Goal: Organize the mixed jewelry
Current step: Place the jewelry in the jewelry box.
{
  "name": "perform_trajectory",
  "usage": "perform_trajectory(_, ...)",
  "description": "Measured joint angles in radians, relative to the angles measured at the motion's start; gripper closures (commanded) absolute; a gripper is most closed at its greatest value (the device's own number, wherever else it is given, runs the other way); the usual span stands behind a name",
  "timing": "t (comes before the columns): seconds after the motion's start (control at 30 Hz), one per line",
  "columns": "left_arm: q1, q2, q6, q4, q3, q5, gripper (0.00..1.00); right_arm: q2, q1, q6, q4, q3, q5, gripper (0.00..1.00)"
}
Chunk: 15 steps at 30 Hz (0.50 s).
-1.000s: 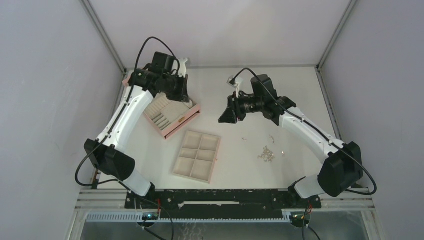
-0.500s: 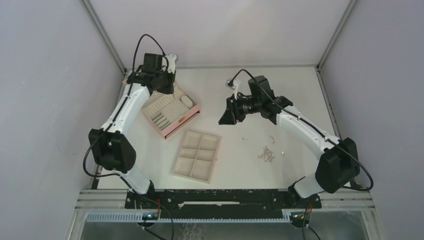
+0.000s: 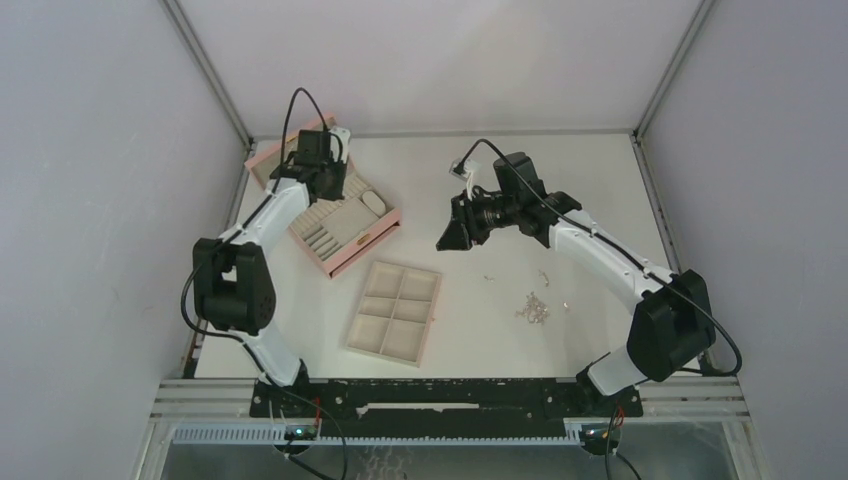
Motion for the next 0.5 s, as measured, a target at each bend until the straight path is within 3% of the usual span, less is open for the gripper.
perform_trajectory(0.5, 0.017, 0.0, -0.057, 0.085, -0.07, -0.04, 1.0, 0.013, -0.003, 0.004, 0.009, 0.0, -0.004, 0.56)
